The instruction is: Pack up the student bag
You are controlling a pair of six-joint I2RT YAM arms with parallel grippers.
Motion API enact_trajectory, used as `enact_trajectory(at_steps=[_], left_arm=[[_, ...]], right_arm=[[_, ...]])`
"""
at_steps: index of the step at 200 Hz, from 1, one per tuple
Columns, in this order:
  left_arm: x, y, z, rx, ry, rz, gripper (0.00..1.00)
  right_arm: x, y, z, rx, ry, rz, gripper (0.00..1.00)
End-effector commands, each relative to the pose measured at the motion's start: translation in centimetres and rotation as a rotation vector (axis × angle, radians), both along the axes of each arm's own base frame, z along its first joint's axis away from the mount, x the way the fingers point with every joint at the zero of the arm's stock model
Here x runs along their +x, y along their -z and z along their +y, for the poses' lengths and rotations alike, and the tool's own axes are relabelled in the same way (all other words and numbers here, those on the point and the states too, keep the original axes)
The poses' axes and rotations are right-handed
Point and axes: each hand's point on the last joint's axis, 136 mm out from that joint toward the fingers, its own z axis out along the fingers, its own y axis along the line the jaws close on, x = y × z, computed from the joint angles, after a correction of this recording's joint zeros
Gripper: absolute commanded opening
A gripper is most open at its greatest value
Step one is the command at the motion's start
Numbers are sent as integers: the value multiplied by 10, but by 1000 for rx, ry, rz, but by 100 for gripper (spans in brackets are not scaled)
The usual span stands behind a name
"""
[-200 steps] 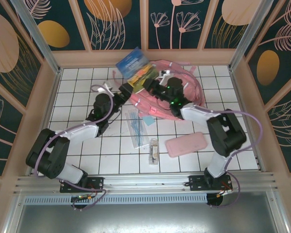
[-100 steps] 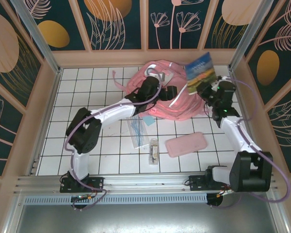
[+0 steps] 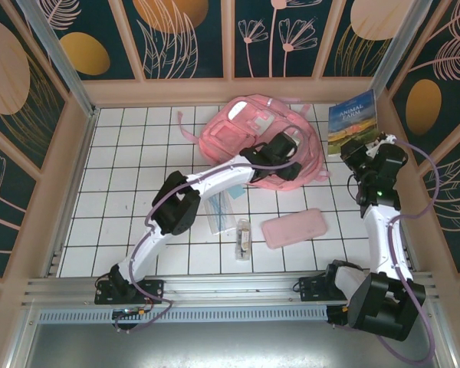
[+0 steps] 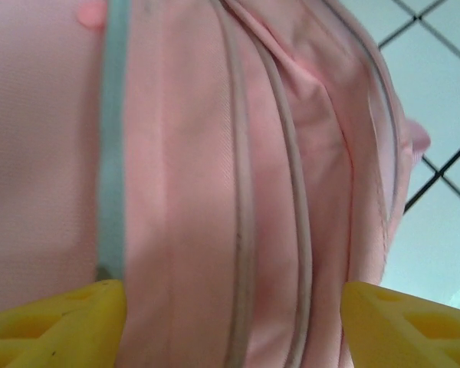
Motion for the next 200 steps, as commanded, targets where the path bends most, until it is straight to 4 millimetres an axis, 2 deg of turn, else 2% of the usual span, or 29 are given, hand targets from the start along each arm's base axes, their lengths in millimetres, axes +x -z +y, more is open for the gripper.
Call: enact_trajectory(at_steps=[1,11,35,50,73,80,101,114,130,174,200], left_arm=[[10,36,20,170,-2,-20,73],[16,50,27,227,-22,-32,72],[28,68,40,334,-75,-77,67],[35,72,47,368,-103,-103,62],[34,77,49,370,-100,-107,55],[35,78,49,369,-100,-104,49],[31,79,51,344,-99,-71,18],[31,67,54,301,-112,-61,0],[32,40,59,215,-137,-63,0],[37,-59,88,-85,-189,-85,0],[36,-95,102,-184,-202,-99,0]], right_arm=[[0,-19,10,-1,-62,-85,0],[-1,-18,11,5,-70,-86,0],[-3,-22,15,11,-88,-94,0],[-5,-26,16,11,-88,-103,0],[-7,-31,17,9,-90,-116,0],[-8,-32,16,8,-89,-118,0],[-8,-34,16,5,-88,-124,0],[-9,-33,18,5,-94,-118,0],[-9,-29,19,9,-101,-109,0],[-11,-21,20,16,-109,-86,0],[-11,-23,23,21,-120,-91,0]])
